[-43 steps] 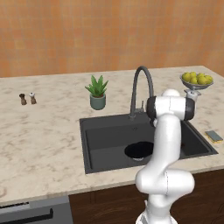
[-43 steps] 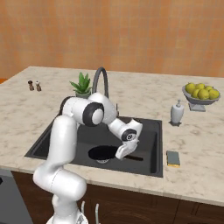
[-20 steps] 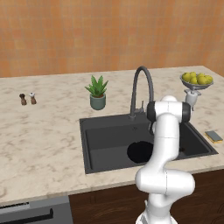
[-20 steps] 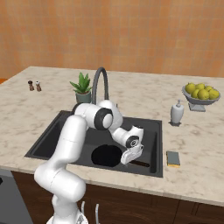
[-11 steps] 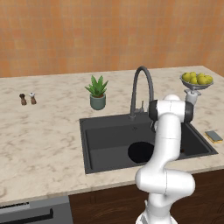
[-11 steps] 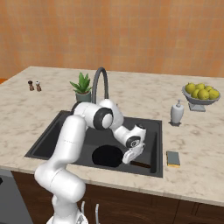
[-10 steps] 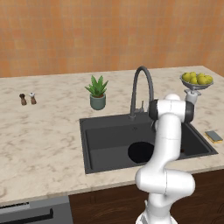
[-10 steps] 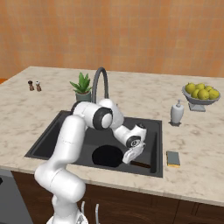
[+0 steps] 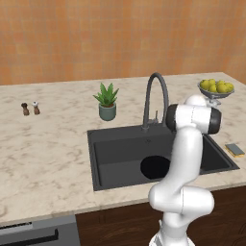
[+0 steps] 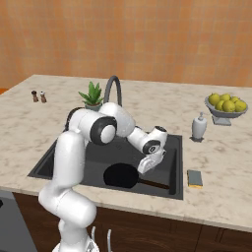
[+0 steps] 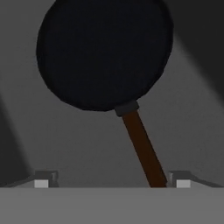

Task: Pick the pan and sponge and place them into the sink. Then turn on the water.

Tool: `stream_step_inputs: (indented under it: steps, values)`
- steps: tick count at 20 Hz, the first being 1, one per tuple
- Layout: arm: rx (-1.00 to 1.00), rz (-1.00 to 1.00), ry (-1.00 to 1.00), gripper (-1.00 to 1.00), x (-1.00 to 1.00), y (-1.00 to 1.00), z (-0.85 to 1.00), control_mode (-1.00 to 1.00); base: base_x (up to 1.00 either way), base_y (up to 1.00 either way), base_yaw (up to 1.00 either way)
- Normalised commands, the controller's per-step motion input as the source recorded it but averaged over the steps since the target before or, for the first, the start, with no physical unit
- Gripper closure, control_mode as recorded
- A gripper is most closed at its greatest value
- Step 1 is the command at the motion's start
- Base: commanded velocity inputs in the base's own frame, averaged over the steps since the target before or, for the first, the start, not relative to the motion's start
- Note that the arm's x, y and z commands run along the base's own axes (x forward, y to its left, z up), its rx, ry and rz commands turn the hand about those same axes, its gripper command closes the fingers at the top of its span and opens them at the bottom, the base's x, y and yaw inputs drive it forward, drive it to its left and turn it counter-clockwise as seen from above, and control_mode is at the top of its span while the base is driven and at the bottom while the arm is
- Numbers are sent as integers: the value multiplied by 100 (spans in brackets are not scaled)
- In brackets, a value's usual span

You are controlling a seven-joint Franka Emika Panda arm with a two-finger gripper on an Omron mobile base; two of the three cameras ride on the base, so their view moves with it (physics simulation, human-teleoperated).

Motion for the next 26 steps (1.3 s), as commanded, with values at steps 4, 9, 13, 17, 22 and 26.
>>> stream_step_inputs:
  steps: [4, 9, 13, 17, 22, 26]
  values:
    - [0, -27, 0, -100, -29, -12, 87, -100, 0, 0, 0]
    - [-2, -32, 6, -100, -25, -19, 67, -100, 0, 0, 0]
    - [-6, -30, 3, -100, -18, -5, 62, -100, 0, 0, 0]
    - [-10, -26, 6, -100, -13, 0, 33, -100, 0, 0, 0]
    - [-8, -3, -2, -100, 0, 0, -6, -100, 0, 0, 0]
    - [-8, -9, -1, -100, -1, -21, 5, -100, 0, 0, 0]
